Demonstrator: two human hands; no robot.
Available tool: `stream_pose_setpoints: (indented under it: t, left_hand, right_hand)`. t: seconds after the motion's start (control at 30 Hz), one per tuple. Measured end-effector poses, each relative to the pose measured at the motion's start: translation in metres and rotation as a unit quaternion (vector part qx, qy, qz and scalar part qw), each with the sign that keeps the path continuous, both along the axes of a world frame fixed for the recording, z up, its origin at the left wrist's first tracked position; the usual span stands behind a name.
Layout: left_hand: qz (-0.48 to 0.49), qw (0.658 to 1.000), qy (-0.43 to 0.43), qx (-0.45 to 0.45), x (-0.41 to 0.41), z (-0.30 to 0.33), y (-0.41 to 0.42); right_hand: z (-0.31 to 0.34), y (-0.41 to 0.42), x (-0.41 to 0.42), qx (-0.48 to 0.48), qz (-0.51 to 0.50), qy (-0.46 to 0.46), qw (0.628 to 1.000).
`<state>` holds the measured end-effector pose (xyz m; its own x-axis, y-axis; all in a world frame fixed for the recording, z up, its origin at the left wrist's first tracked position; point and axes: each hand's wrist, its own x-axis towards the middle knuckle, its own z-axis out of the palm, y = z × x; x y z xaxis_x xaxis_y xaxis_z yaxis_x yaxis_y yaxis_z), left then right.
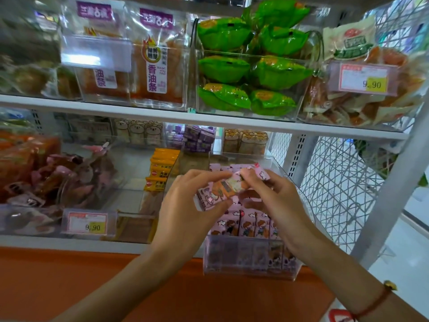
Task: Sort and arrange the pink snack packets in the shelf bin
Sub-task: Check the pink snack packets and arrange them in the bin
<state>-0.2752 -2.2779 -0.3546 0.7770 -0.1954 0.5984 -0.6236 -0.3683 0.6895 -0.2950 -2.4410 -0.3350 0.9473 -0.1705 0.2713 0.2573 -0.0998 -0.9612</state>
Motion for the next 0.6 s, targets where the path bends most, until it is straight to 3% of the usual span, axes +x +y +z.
stream_pose_setpoints:
  t: [0.2, 0.33, 0.6]
  left_hand:
    - [-0.02, 0.998, 0.047, 0.036, 0.0, 0.0, 0.001]
    - [0.021, 0.998, 0.012, 0.05, 0.005, -0.001, 0.007]
    - [0.009, 1.0, 0.017, 0.004, 0.012, -0.005, 0.012]
  right_hand:
    - [-0.001, -0.007, 0.004, 0.087, 0.031, 0.03, 0.995]
    - [0.002, -0.013, 0.005, 0.153, 0.127, 0.042, 0.979]
    - [0.0, -0.017, 0.007, 0.151, 0.162, 0.021, 0.975]
